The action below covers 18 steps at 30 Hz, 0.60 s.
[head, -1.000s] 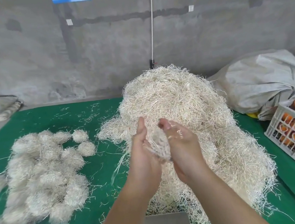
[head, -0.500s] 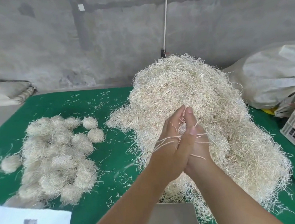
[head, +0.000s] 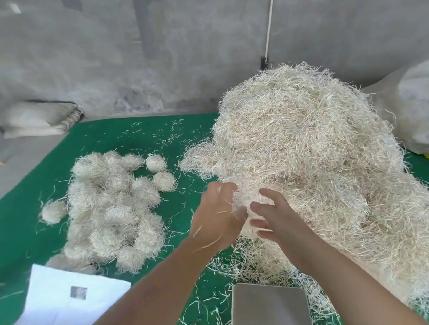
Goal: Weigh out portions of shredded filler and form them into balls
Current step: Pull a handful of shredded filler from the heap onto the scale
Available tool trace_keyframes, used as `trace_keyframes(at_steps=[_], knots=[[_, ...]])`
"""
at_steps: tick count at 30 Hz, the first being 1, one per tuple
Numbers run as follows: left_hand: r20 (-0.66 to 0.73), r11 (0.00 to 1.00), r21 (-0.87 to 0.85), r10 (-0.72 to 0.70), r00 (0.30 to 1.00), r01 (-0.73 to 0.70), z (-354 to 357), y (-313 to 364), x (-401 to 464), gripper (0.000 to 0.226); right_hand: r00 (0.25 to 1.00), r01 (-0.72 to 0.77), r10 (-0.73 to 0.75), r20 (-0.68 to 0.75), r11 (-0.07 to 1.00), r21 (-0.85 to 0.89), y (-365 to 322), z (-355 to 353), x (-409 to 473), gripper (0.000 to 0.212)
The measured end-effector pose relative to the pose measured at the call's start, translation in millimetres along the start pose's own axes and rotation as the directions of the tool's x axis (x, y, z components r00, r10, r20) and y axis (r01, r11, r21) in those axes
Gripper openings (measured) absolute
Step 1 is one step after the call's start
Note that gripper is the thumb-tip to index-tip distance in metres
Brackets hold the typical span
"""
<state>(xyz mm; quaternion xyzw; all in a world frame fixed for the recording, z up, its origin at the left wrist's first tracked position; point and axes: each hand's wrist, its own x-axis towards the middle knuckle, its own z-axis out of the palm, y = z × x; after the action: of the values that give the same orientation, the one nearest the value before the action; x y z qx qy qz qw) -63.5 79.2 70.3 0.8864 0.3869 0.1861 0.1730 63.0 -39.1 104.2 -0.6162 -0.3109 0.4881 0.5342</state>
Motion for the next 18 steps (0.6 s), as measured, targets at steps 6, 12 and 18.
trace_keyframes(at_steps=[6,12,18], knots=[[-0.06,0.812,0.551,-0.191,0.98,0.192,-49.2,-123.4,13.0,0.091,0.995,-0.1,0.103,0.017,0.989,-0.107,28.8,-5.6,11.3,0.043],[0.125,0.636,0.641,-0.639,0.759,0.43,-110.2,-192.7,33.7,0.116,0.992,-0.114,0.122,0.02,0.969,-0.22,38.4,-12.5,19.2,0.038],[0.215,0.837,0.493,-0.381,0.899,0.237,-49.6,-129.3,41.9,0.075,0.995,-0.087,0.062,-0.076,0.906,-0.413,59.4,-43.5,33.4,0.029]])
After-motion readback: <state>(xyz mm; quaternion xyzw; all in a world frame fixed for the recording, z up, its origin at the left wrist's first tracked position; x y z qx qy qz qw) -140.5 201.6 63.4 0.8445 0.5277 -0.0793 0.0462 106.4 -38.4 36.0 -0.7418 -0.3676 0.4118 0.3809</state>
